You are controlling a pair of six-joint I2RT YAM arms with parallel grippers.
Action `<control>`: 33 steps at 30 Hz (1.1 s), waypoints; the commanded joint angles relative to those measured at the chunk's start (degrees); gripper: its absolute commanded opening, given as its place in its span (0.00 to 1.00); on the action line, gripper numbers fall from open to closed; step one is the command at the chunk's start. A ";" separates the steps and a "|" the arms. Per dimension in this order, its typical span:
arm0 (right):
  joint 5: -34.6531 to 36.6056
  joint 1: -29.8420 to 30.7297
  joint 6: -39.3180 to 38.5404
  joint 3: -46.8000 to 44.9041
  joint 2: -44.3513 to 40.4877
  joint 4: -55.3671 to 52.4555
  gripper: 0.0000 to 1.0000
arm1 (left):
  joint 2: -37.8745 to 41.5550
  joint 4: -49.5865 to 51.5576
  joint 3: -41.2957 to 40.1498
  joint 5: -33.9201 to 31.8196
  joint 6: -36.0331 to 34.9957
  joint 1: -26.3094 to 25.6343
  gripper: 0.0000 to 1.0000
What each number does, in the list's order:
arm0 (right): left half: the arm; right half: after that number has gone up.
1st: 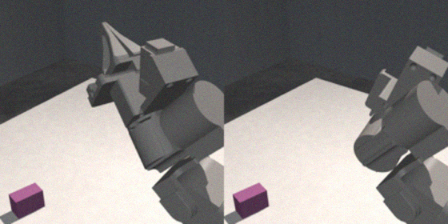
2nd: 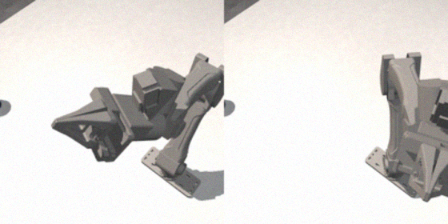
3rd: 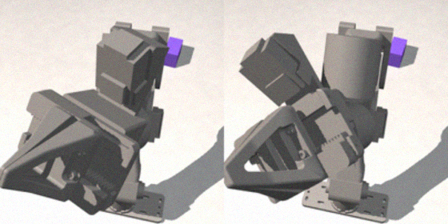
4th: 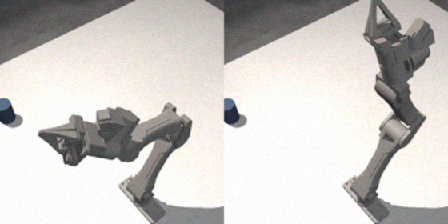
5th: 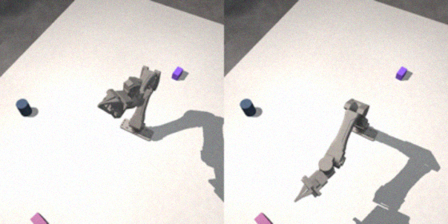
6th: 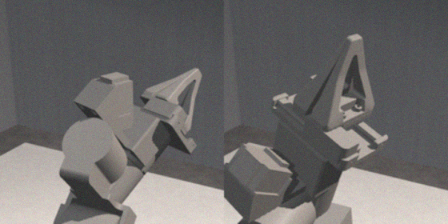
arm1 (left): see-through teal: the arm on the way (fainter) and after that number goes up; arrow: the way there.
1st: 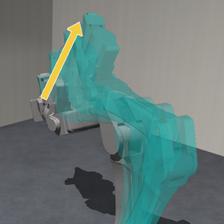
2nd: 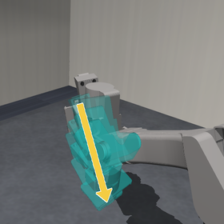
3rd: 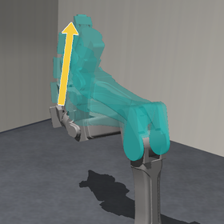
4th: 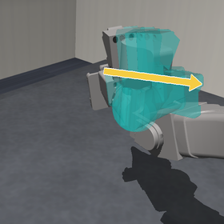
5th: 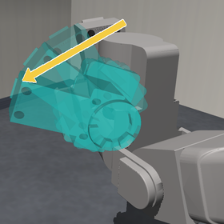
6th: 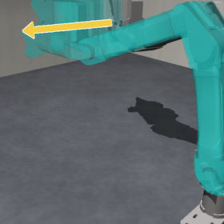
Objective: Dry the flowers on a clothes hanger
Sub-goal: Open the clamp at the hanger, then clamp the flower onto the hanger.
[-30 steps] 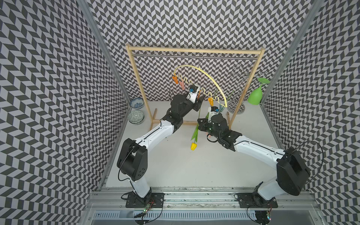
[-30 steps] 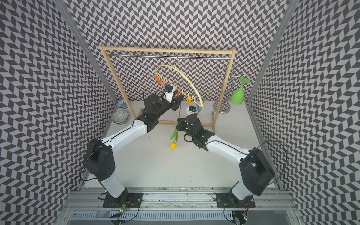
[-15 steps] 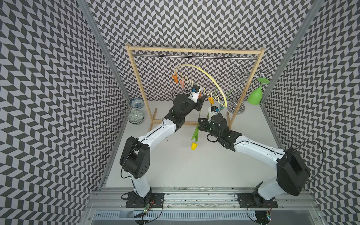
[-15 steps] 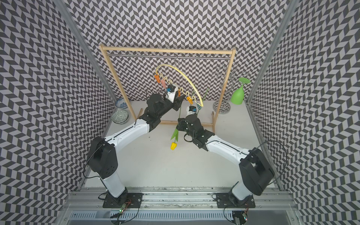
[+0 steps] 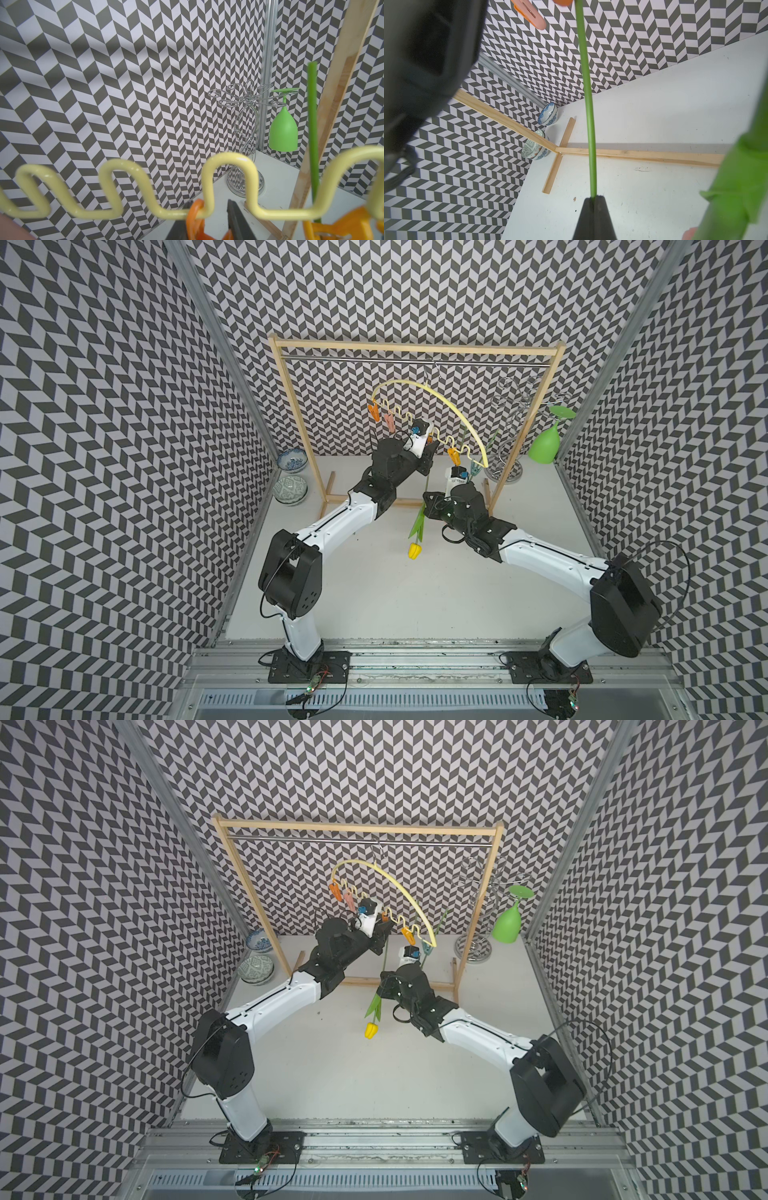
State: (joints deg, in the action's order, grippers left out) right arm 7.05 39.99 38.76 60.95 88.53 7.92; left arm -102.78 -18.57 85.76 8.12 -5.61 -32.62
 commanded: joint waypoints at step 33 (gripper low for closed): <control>-3.50 -2.98 1.15 -5.15 0.94 23.64 0.00 | 4.65 6.95 2.19 2.42 10.38 -0.43 0.26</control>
State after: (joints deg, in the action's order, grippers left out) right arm 5.23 37.41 38.70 55.92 88.95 25.47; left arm -100.84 -11.70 87.35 9.34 3.38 -32.62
